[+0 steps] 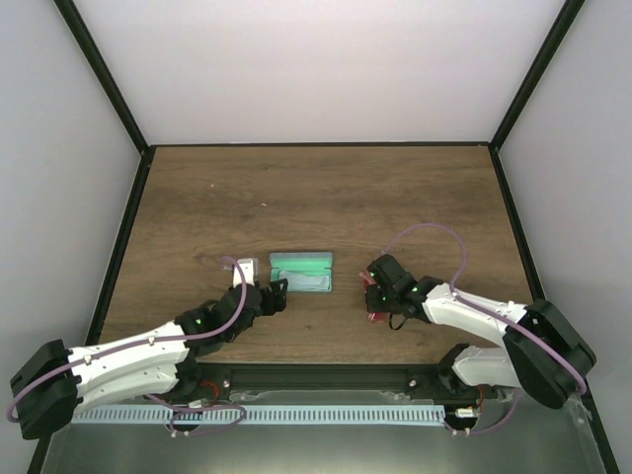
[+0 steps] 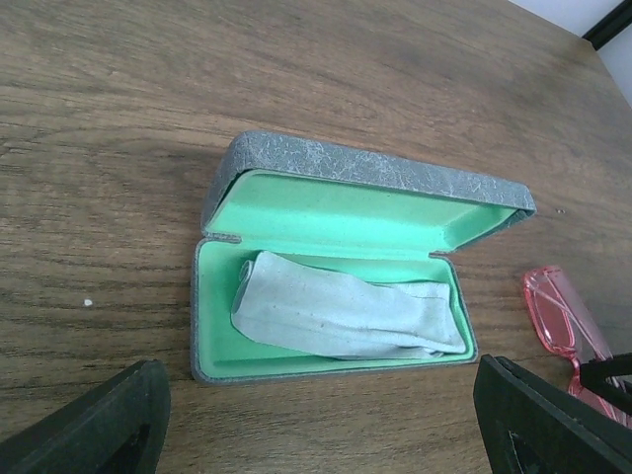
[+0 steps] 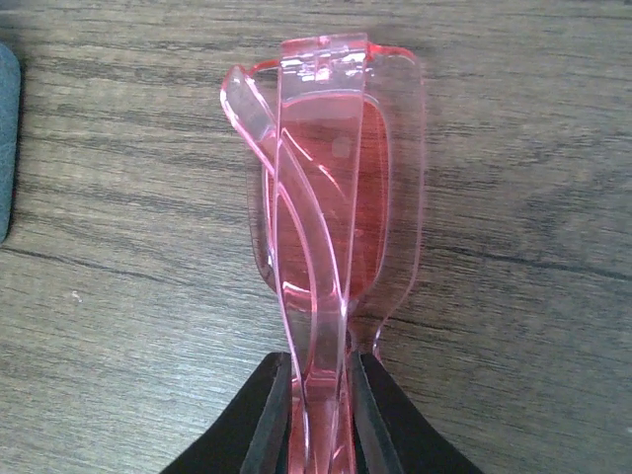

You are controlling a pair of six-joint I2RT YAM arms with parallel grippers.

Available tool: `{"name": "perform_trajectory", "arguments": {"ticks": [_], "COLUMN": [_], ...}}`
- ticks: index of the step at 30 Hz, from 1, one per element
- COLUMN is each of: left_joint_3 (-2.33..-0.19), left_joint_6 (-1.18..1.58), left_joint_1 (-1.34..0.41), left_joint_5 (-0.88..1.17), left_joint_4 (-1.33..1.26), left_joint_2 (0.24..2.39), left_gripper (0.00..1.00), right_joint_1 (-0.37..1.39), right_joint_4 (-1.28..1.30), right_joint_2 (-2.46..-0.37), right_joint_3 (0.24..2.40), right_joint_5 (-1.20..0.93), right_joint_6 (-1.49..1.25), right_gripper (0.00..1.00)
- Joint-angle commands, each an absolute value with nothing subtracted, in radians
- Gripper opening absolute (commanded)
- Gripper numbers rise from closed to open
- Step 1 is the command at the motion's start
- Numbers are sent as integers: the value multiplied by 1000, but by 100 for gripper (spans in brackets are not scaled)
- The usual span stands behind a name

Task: Organize the sunglasses
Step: Pick up the sunglasses from the center of the board.

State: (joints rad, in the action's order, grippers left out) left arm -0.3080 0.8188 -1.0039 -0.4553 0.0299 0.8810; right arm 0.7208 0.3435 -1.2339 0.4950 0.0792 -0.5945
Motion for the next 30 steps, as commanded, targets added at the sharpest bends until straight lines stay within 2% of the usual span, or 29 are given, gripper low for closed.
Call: {"name": "perform_trajectory", "arguments": {"ticks": [1,6,22,30], "left_joint_3": [-304,-304,-308,-189], "left_joint_6": [819,818,908,991], "left_joint_1": [-999,-999,-989,-967], "left_joint_5": [-465,-470,-553,-538], "left_joint_4": [5,14,119,114], "left_joint_2": [883,872,902,767], "left_gripper": [86,86,89,91], "right_joint_1": [730,732,786,808], "right_joint_4": [380,376,368,406], "right_joint_2": [-1225,-1194,-1222,-1225], "right_joint_3": [541,546,663,715], "right_joint_5": [124,111,10,-84], "right_joint_6": [-627,-620,-480,-398], "right_gripper": [15,11,10,10]}}
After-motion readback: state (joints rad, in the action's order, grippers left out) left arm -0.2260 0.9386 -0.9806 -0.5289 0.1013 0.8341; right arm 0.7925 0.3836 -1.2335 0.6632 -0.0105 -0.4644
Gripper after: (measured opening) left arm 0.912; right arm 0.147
